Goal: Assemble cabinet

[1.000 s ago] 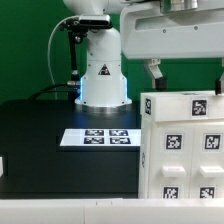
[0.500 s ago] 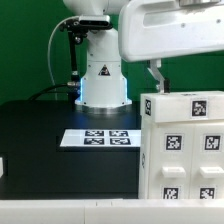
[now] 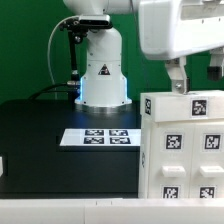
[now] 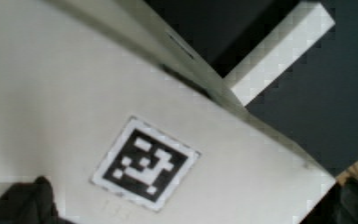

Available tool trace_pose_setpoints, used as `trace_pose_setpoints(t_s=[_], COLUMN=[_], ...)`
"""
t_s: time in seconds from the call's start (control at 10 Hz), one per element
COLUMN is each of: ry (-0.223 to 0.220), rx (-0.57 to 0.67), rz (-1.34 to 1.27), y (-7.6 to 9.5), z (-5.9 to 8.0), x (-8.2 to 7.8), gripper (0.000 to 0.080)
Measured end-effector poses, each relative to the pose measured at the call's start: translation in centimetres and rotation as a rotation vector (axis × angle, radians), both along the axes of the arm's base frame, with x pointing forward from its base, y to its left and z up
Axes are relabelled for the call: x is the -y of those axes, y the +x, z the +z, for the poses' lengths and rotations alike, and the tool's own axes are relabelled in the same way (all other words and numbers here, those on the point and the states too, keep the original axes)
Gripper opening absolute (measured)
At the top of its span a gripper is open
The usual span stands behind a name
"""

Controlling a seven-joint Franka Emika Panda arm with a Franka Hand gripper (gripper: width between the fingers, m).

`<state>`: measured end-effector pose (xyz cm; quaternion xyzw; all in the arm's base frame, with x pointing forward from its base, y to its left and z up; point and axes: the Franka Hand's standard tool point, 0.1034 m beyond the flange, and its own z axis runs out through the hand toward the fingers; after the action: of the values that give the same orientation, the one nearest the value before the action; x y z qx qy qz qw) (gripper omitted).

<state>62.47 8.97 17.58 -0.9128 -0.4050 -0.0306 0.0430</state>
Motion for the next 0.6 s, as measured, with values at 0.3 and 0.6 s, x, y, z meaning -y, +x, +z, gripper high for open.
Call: trace_pose_setpoints(t_s=[0.3,0.6], ry=[-0.032,-0.096], rx=[0.03,0.076], rz=[0.243,0.633], y=[0.2,0.4], z=[-0.1,-1.3], x=[0.6,0.4], gripper=[0.0796,0.0796])
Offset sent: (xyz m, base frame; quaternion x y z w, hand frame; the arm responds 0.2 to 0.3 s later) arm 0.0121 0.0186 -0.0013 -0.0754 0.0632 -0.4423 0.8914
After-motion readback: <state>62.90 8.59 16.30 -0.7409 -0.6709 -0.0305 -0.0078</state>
